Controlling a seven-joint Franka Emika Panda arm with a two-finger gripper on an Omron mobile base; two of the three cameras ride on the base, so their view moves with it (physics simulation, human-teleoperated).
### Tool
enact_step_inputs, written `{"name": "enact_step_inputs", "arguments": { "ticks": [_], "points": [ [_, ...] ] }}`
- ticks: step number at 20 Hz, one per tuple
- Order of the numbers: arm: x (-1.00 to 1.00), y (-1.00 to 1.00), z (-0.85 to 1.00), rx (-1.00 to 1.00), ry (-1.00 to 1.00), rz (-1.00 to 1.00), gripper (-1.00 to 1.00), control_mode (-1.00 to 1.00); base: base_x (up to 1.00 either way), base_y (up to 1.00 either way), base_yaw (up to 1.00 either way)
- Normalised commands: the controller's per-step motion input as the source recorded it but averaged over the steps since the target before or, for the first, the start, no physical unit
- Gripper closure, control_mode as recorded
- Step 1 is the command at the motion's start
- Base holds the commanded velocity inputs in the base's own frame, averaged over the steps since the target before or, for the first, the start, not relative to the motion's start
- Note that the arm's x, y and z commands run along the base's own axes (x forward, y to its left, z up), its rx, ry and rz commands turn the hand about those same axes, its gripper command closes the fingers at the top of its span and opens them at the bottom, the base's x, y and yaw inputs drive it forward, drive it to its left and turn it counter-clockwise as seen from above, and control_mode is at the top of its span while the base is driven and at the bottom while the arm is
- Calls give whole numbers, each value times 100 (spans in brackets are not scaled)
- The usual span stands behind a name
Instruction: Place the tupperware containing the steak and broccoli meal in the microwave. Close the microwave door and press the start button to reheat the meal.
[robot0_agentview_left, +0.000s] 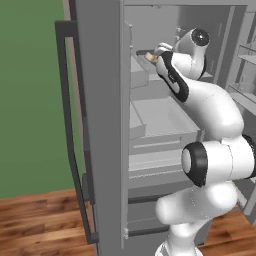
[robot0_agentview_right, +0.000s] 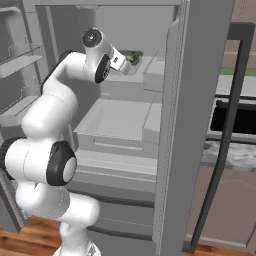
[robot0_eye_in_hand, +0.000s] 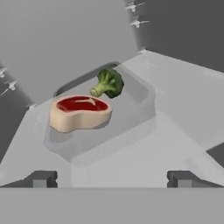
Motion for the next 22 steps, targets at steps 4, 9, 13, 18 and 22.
{"name": "enact_step_inputs", "arguments": {
  "ticks": [4,9,13,18,22],
  "points": [
    [42,-3,0,12,2,0,-100,-100,0,0,0],
    [40,0,0,6,8,0,-100,-100,0,0,0],
    [34,0,-3,1,12,0,-100,-100,0,0,0],
    [36,0,-7,1,14,0,-100,-100,0,0,0],
    [30,0,-16,0,10,-1,-100,-100,0,0,0]
  ]
}}
